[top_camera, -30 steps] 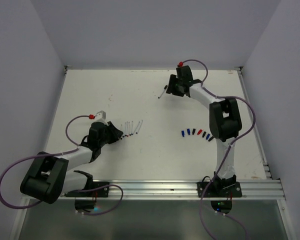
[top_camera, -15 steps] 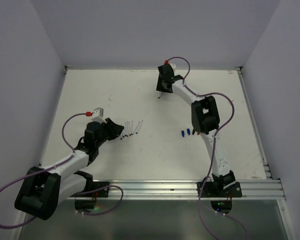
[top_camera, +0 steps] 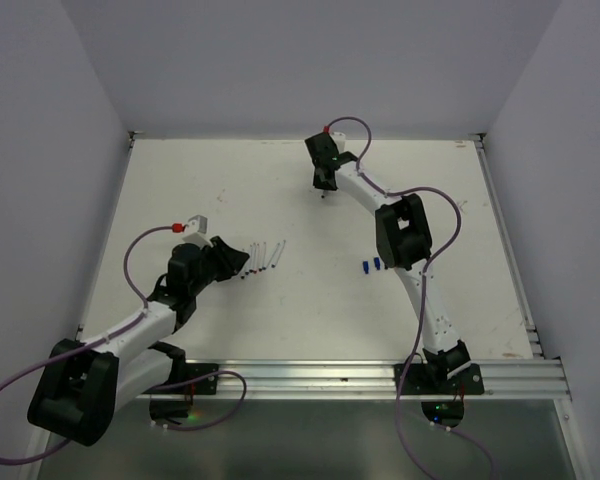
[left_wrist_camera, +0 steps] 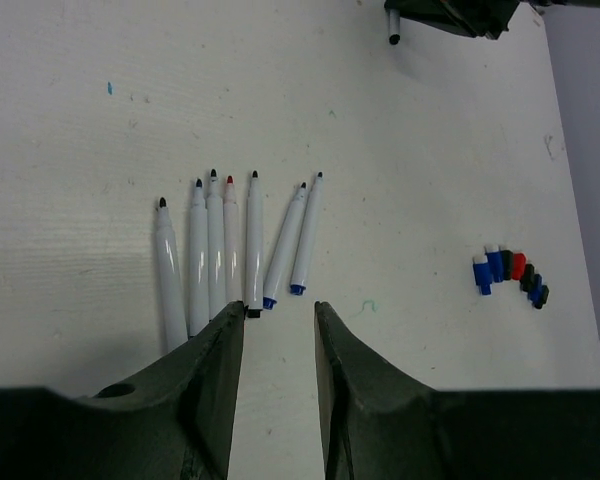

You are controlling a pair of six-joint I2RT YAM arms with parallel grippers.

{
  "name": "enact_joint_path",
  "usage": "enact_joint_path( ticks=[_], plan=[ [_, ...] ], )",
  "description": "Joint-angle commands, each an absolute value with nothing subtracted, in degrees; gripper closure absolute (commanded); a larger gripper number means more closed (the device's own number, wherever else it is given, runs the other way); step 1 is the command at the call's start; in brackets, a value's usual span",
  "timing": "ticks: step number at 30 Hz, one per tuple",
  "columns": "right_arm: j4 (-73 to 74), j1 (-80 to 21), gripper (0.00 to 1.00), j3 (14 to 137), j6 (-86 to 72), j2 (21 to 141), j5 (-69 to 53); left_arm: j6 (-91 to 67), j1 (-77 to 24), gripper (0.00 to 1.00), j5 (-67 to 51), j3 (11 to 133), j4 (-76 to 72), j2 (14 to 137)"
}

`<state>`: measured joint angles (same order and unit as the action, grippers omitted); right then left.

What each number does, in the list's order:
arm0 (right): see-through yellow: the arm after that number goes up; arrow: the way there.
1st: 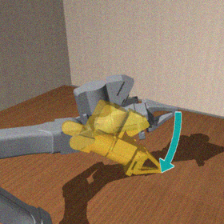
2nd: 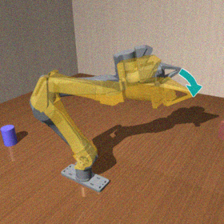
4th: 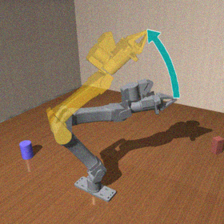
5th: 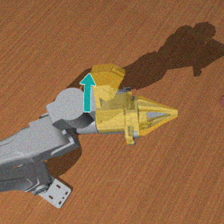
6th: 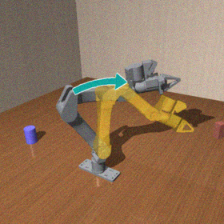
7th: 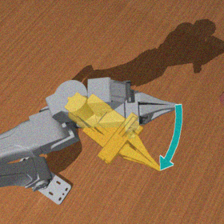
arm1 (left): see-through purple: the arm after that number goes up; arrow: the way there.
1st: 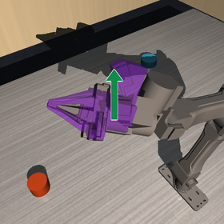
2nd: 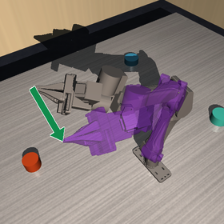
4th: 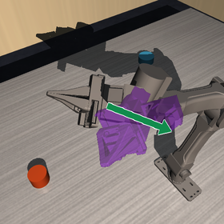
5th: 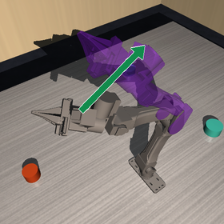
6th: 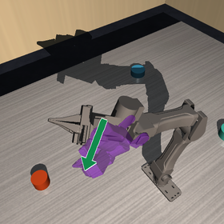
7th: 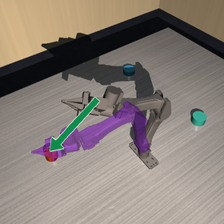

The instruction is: Open the pen caps

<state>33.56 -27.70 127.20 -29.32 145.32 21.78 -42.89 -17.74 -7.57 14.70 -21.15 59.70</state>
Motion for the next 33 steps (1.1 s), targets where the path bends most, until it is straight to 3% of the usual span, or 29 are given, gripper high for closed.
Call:
enact_joint_path(
  ticks=[1, 5, 11, 15, 16, 17, 18, 22, 27, 33],
  plan=[
    [35.33, -27.69, 0.85, 129.73, -30.15, 147.13, 22.86, -42.54, -17.23, 0.63, -8.79, 17.05, -20.66, 57.92],
    [34.63, -27.69, 1.00, 129.38, -30.32, 147.48, 20.84, -40.87, -17.23, 0.63, -11.77, 18.19, -20.04, 58.01],
    [30.68, -27.77, 1.00, 121.66, -31.37, 141.78, 13.73, -38.59, -17.23, 0.67, -21.96, 21.62, -20.30, 61.87],
    [17.44, -28.30, 1.00, 102.08, -33.04, 126.33, 7.75, -37.45, -17.23, 0.79, -29.51, 23.29, -22.57, 65.12],
    [15.58, -28.39, 1.00, 94.73, -33.48, 119.86, 6.78, -37.53, -17.23, 0.78, -32.66, 23.38, -23.46, 65.56],
    [12.08, -28.48, 1.00, 87.44, -34.62, 114.05, 4.16, -37.88, -17.23, 0.71, -35.57, 23.99, -24.68, 66.44],
    [10.04, -28.48, 1.00, 87.36, -35.06, 113.99, 2.22, -38.23, -17.23, 0.67, -35.60, 24.17, -25.57, 66.79],
    [-3.83, -28.39, 1.00, 66.61, -38.05, 98.57, -10.08, -41.74, -17.31, 0.55, -41.30, 24.00, -30.66, 67.32],
    [-29.16, -29.35, 1.00, 46.79, -44.82, 88.52, -21.17, -51.38, -17.31, 0.50, -46.57, 22.59, -42.25, 69.08],
    [-42.08, -32.78, 1.00, 40.09, -48.69, 86.13, -24.78, -58.18, -18.45, 0.51, -46.85, 23.64, -50.01, 71.19]
  ],
)
